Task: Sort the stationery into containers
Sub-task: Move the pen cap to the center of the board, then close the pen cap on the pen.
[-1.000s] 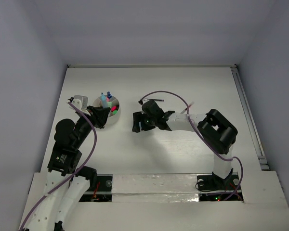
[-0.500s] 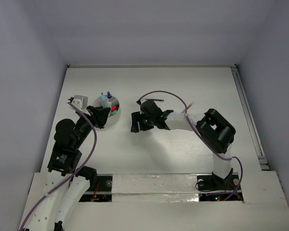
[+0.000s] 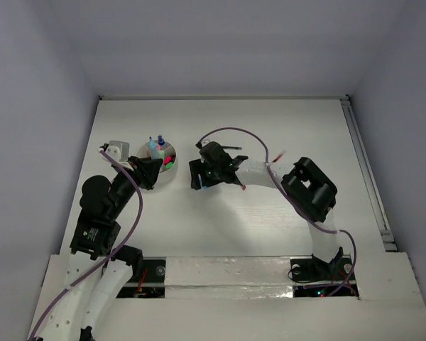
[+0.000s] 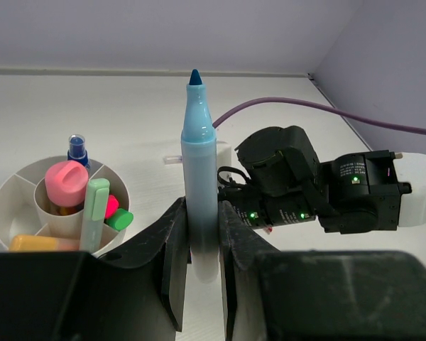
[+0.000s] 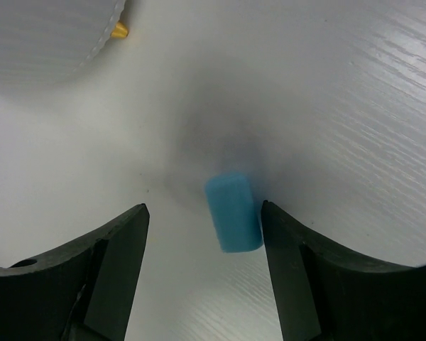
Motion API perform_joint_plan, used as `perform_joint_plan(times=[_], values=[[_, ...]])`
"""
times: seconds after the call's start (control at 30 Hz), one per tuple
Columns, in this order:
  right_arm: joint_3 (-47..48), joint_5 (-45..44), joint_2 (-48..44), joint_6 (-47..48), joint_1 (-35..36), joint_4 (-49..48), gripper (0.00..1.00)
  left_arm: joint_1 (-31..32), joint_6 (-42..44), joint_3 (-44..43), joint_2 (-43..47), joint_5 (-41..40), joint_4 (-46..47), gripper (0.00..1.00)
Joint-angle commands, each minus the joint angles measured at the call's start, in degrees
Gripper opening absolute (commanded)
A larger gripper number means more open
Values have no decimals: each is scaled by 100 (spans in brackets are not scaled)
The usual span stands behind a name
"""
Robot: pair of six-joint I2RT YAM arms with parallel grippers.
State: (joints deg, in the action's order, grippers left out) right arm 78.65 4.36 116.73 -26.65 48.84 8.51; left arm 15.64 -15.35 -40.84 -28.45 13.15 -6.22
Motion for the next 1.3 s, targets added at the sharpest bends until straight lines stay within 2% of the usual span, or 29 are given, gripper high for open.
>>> perform_joint_plan(times=[0.0, 0.2, 0.53, 0.73, 0.97, 1.13, 1.2, 1.27], values=[[291, -321, 105, 265, 56, 370, 70, -43, -20, 15, -12, 91, 323, 0], [572, -690, 227, 582, 56, 897, 61, -43, -20, 15, 32, 92, 323, 0], [1398, -1191, 711, 1294, 231, 1784, 62, -43, -20, 23, 67, 92, 323, 0], [1785, -1174, 1071, 1610, 346, 2206, 63, -43, -11, 15, 67, 92, 323, 0], [2057, -1359, 1273, 1900, 451, 2549, 60, -43, -11, 15, 76, 109, 323, 0], [2145, -1455, 1396, 2041, 451, 2691, 49, -43, -11, 15, 76, 100, 332, 0], [2189, -1508, 1466, 2015, 451, 2787, 38, -43, -11, 15, 76, 109, 323, 0], [2198, -1535, 1476, 2006, 451, 2840, 34, -43, -11, 15, 59, 92, 323, 0]])
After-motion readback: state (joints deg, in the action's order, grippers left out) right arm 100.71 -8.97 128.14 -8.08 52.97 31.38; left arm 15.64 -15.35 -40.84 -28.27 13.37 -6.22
